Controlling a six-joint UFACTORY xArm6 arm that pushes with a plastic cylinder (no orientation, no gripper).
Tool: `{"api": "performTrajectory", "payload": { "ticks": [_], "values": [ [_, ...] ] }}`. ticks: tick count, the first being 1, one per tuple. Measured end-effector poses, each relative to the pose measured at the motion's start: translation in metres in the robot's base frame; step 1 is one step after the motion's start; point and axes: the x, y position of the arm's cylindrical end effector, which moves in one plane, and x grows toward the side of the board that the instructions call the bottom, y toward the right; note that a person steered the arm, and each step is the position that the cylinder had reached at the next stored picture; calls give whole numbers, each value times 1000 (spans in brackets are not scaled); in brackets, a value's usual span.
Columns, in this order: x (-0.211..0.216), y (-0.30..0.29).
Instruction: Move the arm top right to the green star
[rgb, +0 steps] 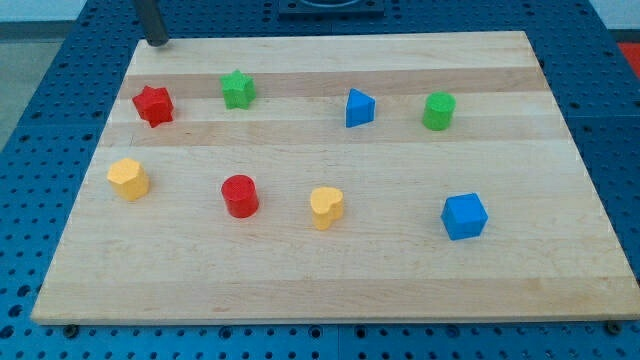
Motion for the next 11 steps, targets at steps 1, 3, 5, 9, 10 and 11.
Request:
{"api": "performTrajectory", "payload": {
  "ticks": [1,3,5,9,10,11],
  "values": [
    [0,2],
    [1,2],
    [1,2],
    [62,134],
    [87,204],
    [156,217]
  ]
}}
